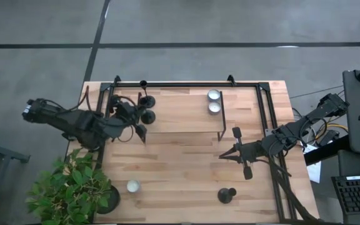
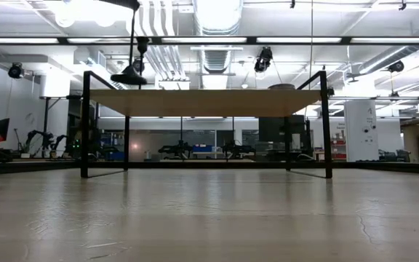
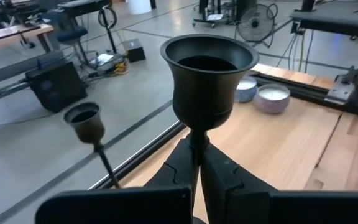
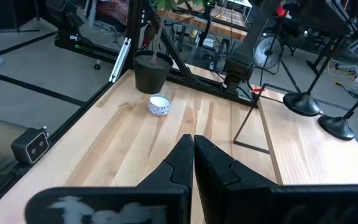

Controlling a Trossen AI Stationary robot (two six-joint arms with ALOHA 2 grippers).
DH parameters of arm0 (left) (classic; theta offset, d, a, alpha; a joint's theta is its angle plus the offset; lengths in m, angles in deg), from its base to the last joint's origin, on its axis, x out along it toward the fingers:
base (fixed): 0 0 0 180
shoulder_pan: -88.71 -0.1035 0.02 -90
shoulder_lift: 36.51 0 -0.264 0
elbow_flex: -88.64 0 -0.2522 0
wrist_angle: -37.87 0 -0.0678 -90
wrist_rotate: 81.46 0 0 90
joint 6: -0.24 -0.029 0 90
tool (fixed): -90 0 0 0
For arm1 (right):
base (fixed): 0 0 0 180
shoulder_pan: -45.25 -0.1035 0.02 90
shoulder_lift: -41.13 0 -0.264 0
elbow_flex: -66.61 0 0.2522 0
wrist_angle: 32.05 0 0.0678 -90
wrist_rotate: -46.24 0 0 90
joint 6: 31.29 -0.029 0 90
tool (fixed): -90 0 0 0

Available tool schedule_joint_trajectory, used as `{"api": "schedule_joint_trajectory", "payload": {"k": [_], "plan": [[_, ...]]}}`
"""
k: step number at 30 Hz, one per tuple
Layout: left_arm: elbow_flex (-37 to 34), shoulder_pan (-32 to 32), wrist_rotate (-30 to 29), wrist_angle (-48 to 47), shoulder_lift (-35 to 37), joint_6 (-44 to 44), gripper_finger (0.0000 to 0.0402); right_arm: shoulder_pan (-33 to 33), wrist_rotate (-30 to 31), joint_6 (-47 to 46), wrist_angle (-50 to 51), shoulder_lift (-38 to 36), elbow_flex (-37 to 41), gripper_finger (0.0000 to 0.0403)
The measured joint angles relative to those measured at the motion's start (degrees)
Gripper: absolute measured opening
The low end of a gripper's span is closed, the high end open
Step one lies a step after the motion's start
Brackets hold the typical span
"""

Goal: Pick & Place candle stick holders
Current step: Put the top black holder on the shelf

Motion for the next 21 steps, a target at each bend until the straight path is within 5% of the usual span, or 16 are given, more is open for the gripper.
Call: {"api": "schedule_joint_trajectory", "payload": {"k": [21], "plan": [[-7.2, -9.2, 0.6, 2.3, 2.2, 8.9, 0.0007, 0.0, 0.0, 0.0, 0.0, 0.0, 0.0, 0.0008]]}}
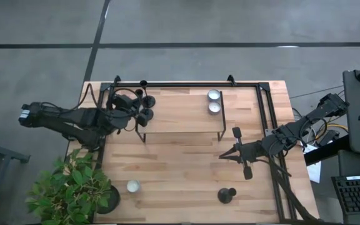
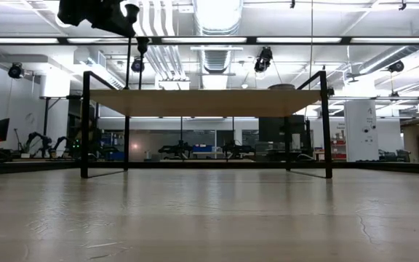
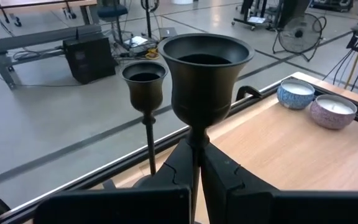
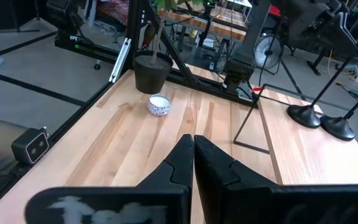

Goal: Pick & Place candle stick holders
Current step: Put the top black holder on the shelf

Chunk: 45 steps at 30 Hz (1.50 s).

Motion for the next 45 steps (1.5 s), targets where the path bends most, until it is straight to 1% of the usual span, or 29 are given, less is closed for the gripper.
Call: {"api": "schedule_joint_trajectory", "payload": {"k": [8, 13, 21, 26, 30, 34, 43, 45], "plan": [[-0.2, -0.9, 0.7, 2.0, 0.0, -2.3, 0.001, 0.0, 0.0, 0.1, 0.0, 0.0, 0.0, 0.0008], [-0.5, -1.8, 0.6, 2.4, 0.0, -0.6, 0.0009, 0.0, 0.0, 0.0, 0.0, 0.0, 0.0, 0.0008], [-0.6, -3.1, 0.5, 2.6, -0.5, -0.2, 0.0012, 0.1, 0.0, 0.0, 0.0, 0.0, 0.0, 0.0008], [-1.6, -3.1, 0.8, 4.9, -0.9, -0.4, 0.0011, 0.1, 0.0, 0.0, 0.0, 0.0, 0.0, 0.0008], [-4.3, -3.1, 1.9, 8.3, -0.6, -0.6, 0.0019, 0.1, 0.0, 0.0, 0.0, 0.0, 0.0, 0.0008], [-6.1, -3.1, 2.7, 8.6, -0.7, -0.3, 0.0026, 0.0, 0.0, 0.0, 0.0, 0.0, 0.0, 0.0008], [-6.4, -3.0, 7.4, 8.3, -0.6, 1.0, 0.003, 0.0, 0.0, 0.1, 0.0, 0.0, 0.1, 0.0008], [-6.4, -2.9, 7.4, 8.3, -0.6, 0.9, 0.0031, 0.0, 0.0, 0.0, 0.0, 0.0, 0.1, 0.0008]]}}
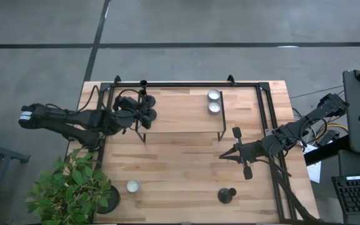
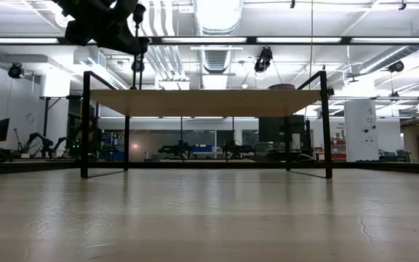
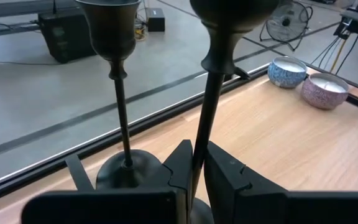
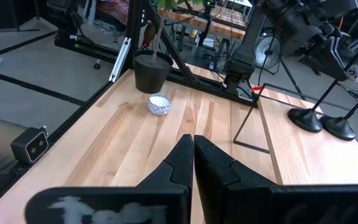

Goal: Pick & Place candle stick holders
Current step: Put the top black holder on the shelf, then put the black holder on the shelf

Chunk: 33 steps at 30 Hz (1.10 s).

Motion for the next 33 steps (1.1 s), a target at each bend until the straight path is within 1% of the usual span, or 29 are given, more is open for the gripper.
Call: {"api": "schedule_joint_trajectory", "payload": {"k": [4, 11, 15, 22, 26, 33], "plan": [[0.1, 0.2, 0.1, -0.7, 0.2, 0.1, 0.0037, 0.0, 0.0, 0.0, 0.0, 0.0, 0.0, 0.0008], [0.1, 0.4, 0.1, -5.8, 0.8, 4.2, 0.0058, 0.0, 0.0, 0.0, 0.1, 0.0, 0.1, 0.0008], [0.1, 0.6, 0.1, -7.3, 1.2, 5.2, 0.0081, 0.0, 0.0, 0.0, 0.1, 0.0, 0.2, 0.0008], [0.1, 1.9, 0.9, -7.4, 1.8, 5.3, 0.0135, 0.0, 0.0, 0.0, 0.1, 0.0, 0.2, 0.0008], [0.1, 2.5, 3.5, -7.6, 2.5, 5.1, 0.0155, 0.0, 0.0, 0.0, 0.0, 0.0, 0.3, 0.0008], [0.1, 4.3, 13.7, -7.6, 3.1, 4.0, 0.0161, 0.0, 0.0, 0.0, 0.0, 0.0, 0.3, 0.0008]]}}
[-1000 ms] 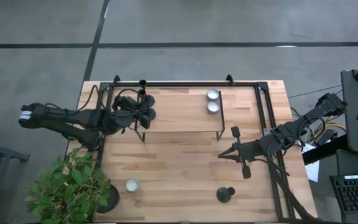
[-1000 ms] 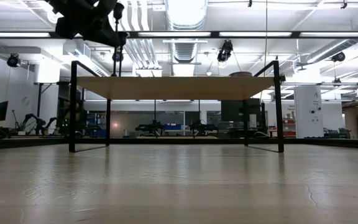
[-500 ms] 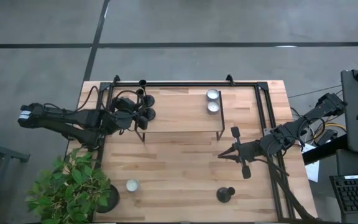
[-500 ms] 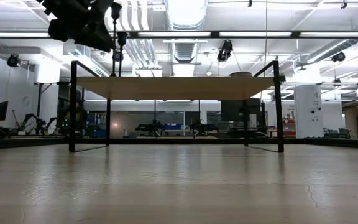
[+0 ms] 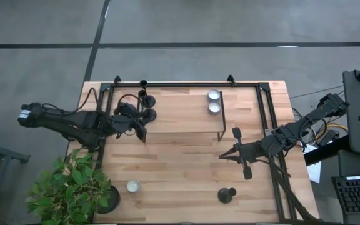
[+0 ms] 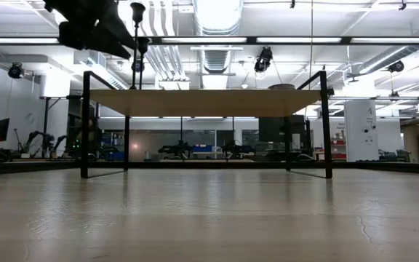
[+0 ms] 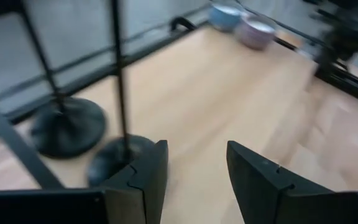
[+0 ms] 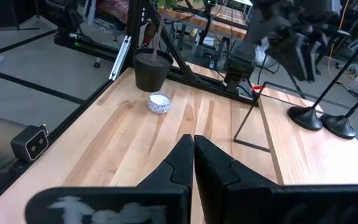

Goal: Pick & Place candle stick holders
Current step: Put the black holder on the shelf

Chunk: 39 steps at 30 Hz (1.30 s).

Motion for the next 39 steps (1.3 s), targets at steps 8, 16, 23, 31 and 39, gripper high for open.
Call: {"api": "schedule_joint_trajectory", "payload": {"k": [8, 16, 23, 31, 39], "plan": [[0.0, 5.4, 1.7, 0.5, -0.4, 0.0, 0.0161, 0.0, 0.0, -0.3, 0.0, 0.0, 0.0, 0.0008], [0.0, 14.6, -0.5, 8.5, -0.4, -5.3, 0.0161, -0.1, -0.2, -6.8, 0.4, 0.0, 0.1, 0.0008], [-1.3, 20.4, -2.5, 17.8, -2.1, -11.8, 0.0161, -1.5, -6.2, -13.3, 5.9, 0.0, 0.2, 0.0008], [-4.9, 21.3, -2.3, 27.1, -5.2, -16.1, 0.0161, -8.2, -6.2, -23.0, 12.6, -0.1, 0.2, 0.0008], [-7.5, 21.7, -0.1, 39.4, -7.4, -22.5, 0.0161, -15.8, -3.3, -36.2, 19.7, 1.1, 0.4, 0.0009]]}}
